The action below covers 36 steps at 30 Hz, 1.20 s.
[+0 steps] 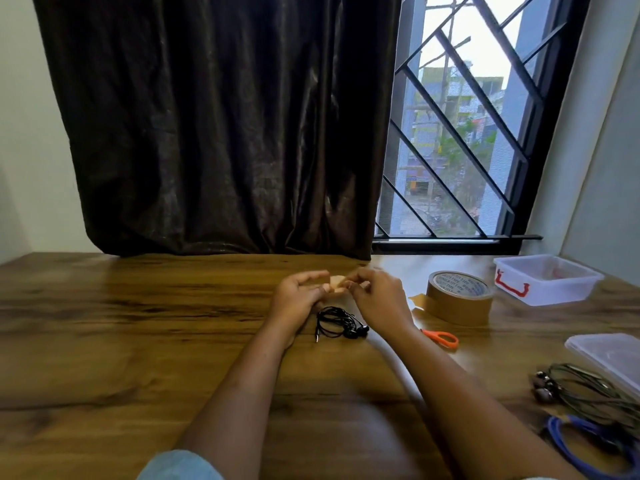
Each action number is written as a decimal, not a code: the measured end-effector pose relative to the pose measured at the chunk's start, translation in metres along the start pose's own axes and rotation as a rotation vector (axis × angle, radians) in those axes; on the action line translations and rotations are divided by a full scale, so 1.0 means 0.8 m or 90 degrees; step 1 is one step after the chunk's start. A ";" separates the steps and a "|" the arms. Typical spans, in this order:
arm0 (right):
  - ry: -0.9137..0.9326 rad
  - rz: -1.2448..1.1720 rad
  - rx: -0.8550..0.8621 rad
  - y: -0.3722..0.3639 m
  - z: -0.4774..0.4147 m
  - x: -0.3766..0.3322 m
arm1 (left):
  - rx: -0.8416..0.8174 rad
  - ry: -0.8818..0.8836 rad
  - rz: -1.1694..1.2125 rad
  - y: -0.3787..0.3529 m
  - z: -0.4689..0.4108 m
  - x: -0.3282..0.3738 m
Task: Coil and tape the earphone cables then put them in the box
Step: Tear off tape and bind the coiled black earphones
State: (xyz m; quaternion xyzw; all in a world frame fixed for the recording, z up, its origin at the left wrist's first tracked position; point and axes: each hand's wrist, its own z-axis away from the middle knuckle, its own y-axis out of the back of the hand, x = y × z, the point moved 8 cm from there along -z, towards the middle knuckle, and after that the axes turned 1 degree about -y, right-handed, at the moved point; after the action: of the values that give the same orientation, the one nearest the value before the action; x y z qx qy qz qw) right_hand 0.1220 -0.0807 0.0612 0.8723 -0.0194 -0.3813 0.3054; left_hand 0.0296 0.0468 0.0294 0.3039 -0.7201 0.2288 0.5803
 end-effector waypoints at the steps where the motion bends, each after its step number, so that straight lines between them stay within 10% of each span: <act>1: -0.009 -0.007 0.018 0.003 -0.001 0.004 | 0.040 0.008 0.003 0.010 -0.003 -0.004; 10: -0.002 -0.015 -0.106 -0.023 -0.001 0.019 | -0.033 -0.072 -0.653 -0.016 0.001 -0.007; 18: 0.046 -0.022 -0.171 -0.039 0.002 0.005 | -0.022 -0.101 -0.649 -0.025 0.001 -0.003; 27: 0.051 -0.053 -0.176 -0.037 0.005 0.002 | -0.138 0.040 -0.180 -0.025 -0.001 -0.014; 36: 0.073 -0.039 -0.151 -0.035 0.005 0.002 | -0.166 0.044 -0.136 -0.030 0.000 -0.009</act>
State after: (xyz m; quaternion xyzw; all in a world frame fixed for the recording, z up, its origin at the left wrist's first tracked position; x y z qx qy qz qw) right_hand 0.1151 -0.0604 0.0431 0.8506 0.0701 -0.3399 0.3950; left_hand 0.0474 0.0309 0.0216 0.2926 -0.6870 0.0810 0.6602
